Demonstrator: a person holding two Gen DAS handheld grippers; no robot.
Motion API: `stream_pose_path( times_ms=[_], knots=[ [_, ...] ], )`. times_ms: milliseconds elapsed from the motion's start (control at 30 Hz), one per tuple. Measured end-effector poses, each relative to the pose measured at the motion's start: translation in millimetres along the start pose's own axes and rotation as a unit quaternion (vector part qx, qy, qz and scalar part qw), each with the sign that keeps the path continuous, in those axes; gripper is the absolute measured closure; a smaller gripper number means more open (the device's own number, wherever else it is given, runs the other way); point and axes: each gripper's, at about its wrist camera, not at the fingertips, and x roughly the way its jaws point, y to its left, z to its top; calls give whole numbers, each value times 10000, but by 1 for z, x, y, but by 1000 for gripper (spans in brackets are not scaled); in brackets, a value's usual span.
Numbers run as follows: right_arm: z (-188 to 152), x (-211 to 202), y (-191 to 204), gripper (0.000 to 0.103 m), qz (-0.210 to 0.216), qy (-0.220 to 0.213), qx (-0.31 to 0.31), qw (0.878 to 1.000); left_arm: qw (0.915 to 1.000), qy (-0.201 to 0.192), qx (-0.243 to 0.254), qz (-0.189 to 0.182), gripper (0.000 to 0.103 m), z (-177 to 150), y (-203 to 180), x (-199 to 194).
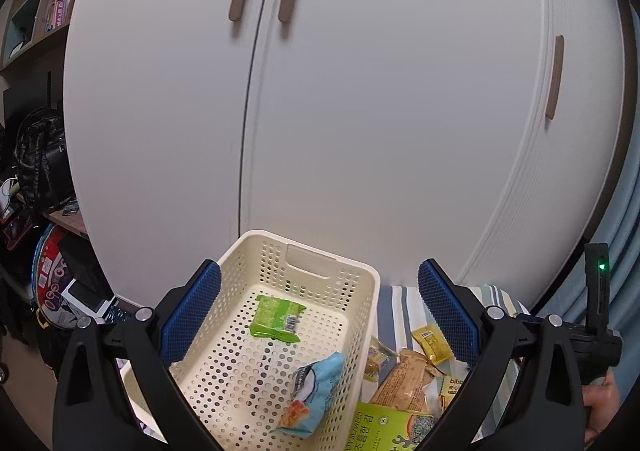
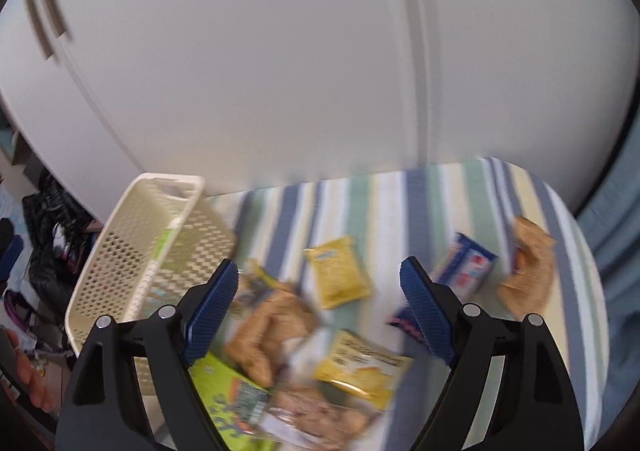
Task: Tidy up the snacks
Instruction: 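Grasp the tan cookie pouch with the right gripper and lift it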
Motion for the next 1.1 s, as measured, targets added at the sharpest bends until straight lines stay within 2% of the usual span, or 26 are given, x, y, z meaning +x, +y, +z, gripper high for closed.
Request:
stream_pose_path(
  times_ms=[133, 333, 567, 733, 867, 967, 1033, 1100],
  knots=[
    [-5, -8, -57, 20, -447, -56, 513, 9977, 9995, 85, 123, -280, 3, -4, -18, 3],
    [-12, -9, -123, 20, -954, -42, 1154, 9887, 9981, 145, 460, -379, 3, -11, -46, 7],
    [-11, 15, -169, 20, -1089, 117, 1608, 9809, 9958, 307, 652, -570, 3, -19, -66, 15],
    [-4, 37, -189, 20, -1012, 197, 1936, 9756, 9948, 453, 729, -552, 3, -23, -72, 25],
    [-2, 55, -193, 21, -986, 286, 1924, 9759, 9940, 525, 788, -554, 3, -27, -76, 30],
    [-3, 67, -194, 30, -1002, 395, 1902, 9758, 9932, 581, 856, -525, 3, -30, -81, 34],
    [-5, 74, -194, 40, -1089, 493, 1821, 9760, 9928, 617, 892, -506, 3, -32, -83, 37],
    [-10, 78, -192, 43, -1157, 510, 1711, 9771, 9923, 648, 932, -492, 3, -33, -85, 40]
  ],
)
